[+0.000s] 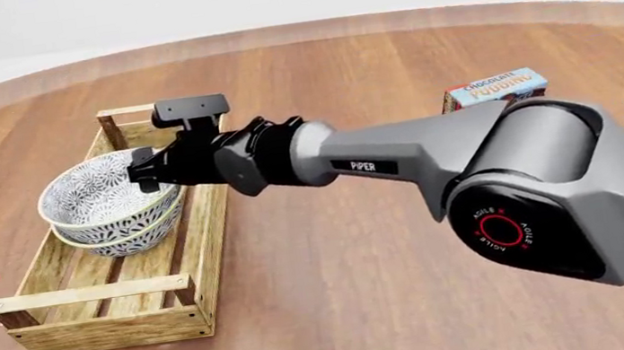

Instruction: Stack the left bowl on the right bowl and place them in the tray.

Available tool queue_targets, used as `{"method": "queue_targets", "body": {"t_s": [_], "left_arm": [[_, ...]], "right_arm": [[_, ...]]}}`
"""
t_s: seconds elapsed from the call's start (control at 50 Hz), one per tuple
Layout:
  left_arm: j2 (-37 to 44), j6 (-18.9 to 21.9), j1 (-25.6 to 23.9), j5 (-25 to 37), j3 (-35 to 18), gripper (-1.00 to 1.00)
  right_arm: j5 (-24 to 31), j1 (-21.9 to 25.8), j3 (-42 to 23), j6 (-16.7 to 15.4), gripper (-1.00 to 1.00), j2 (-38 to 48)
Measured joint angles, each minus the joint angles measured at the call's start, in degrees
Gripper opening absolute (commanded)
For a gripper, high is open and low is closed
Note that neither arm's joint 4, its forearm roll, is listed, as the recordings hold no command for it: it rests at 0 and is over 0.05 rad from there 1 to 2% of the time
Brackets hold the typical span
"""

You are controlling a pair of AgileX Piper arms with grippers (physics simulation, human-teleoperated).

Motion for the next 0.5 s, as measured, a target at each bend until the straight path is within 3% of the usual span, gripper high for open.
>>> {"method": "queue_targets", "body": {"t_s": [0.5], "left_arm": [[0.0,0.0,0.0,0.0,0.0,1.0]], "right_arm": [[3.06,-2.88,1.98,-2.11,1.0,-6.02]]}}
